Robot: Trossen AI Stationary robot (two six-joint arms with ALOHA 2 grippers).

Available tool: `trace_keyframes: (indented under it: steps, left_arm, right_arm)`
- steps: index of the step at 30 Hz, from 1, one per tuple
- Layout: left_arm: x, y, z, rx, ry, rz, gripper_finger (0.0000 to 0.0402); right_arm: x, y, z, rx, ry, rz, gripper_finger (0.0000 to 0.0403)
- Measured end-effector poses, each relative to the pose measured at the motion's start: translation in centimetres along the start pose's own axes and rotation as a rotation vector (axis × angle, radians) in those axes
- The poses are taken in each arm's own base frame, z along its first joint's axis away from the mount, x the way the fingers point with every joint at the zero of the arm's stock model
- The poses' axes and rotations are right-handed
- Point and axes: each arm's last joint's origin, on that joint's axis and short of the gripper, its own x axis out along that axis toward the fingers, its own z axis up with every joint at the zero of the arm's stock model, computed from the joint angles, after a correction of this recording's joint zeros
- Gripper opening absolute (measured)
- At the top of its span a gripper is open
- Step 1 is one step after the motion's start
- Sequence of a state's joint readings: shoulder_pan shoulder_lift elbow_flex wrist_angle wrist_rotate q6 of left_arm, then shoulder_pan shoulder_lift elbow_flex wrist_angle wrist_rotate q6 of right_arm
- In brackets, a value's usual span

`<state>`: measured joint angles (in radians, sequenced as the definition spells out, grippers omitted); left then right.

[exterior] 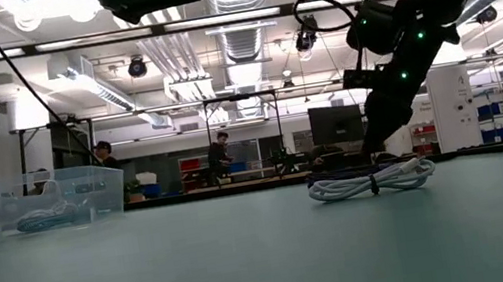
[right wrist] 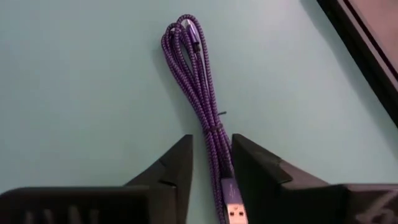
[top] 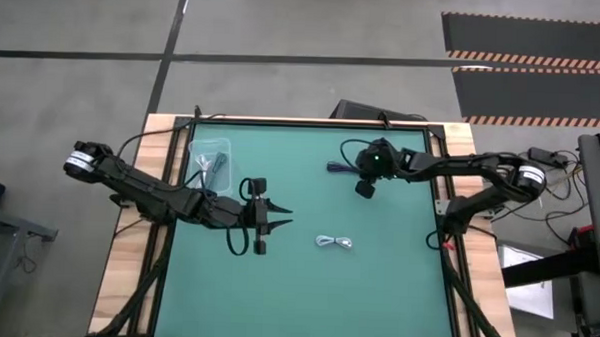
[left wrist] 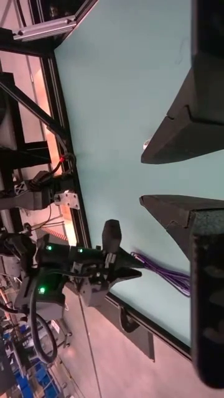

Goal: Pick and place USB-C Cables
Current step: Put the violet charger cable into the transparent bin

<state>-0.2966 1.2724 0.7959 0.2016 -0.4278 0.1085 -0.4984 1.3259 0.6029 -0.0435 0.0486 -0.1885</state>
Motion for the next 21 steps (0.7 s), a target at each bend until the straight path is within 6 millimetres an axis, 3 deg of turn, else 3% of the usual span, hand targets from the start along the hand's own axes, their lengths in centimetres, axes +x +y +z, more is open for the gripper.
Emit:
trace_keyframes:
  steps: [9, 21]
  left_arm:
    - [0.0, 0.0, 0.0, 0.001, 0.001, 0.000, 0.0075]
    - [0.0, 0.0, -0.1, 0.002, 0.003, 0.000, 0.0075]
  right_arm:
    - [1.1, 0.0, 0.1, -0.061, -0.023, -0.010, 0.0182]
    - [3.3, 0.3, -0.6, -0.056, 0.007, -0.005, 0.0179]
